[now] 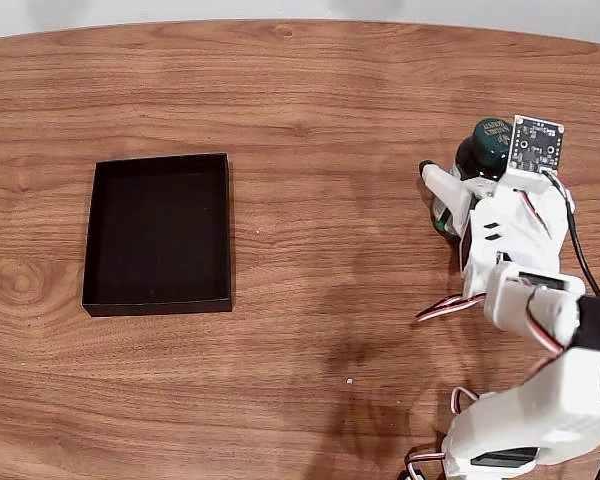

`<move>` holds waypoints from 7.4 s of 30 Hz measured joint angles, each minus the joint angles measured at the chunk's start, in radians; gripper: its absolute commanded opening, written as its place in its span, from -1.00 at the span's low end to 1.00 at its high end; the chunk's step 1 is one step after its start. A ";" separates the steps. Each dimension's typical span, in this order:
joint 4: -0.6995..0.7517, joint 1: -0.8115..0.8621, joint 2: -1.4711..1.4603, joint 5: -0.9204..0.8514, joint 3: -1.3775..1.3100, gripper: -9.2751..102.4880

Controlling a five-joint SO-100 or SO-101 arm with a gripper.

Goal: Pick up the pill bottle and place it in the black box.

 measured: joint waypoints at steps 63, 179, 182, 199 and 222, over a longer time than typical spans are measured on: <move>-0.021 -0.770 0.592 -0.021 0.273 -0.55; -0.426 -0.828 -0.480 -0.074 -0.268 -0.27; -0.390 -0.819 -0.408 -0.074 -0.224 -0.29; -0.138 -0.761 0.152 -0.091 0.080 -0.43; 0.238 -0.408 0.833 -0.138 0.393 -0.83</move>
